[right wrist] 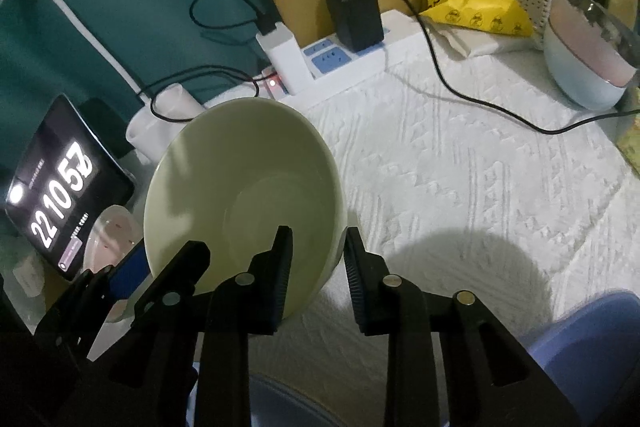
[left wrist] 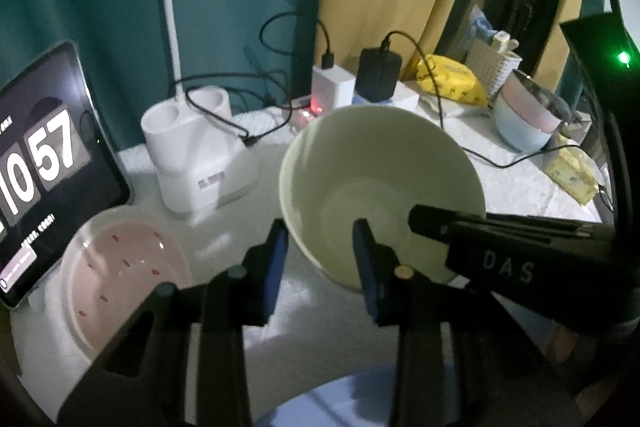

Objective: Organize plates and bowls

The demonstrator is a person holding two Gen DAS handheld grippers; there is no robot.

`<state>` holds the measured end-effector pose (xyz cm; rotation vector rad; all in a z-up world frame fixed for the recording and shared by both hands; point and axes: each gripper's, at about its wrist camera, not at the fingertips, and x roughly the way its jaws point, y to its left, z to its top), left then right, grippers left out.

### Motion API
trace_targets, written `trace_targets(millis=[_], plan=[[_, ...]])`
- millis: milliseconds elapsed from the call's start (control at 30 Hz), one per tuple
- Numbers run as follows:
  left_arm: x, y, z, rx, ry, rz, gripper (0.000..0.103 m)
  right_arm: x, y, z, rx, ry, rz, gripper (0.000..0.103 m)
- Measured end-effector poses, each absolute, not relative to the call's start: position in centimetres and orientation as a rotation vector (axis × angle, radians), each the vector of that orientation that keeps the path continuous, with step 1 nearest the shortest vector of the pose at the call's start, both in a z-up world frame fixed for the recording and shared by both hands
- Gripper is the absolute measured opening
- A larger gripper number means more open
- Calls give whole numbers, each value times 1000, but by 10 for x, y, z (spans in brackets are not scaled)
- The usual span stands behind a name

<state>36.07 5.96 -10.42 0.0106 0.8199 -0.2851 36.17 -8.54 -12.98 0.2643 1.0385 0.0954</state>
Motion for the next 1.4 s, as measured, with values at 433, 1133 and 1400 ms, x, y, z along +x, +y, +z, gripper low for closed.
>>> trace_targets(millis=[433, 1133, 1400], plan=[[333, 53, -66, 14, 731, -318, 32, 332, -90, -89, 263, 953, 76, 27], [260, 4, -24, 76, 597, -366, 32, 265, -135, -48, 302, 853, 47, 24], [246, -11, -27, 60, 622, -385, 32, 245, -153, -53, 319, 856, 42, 24]])
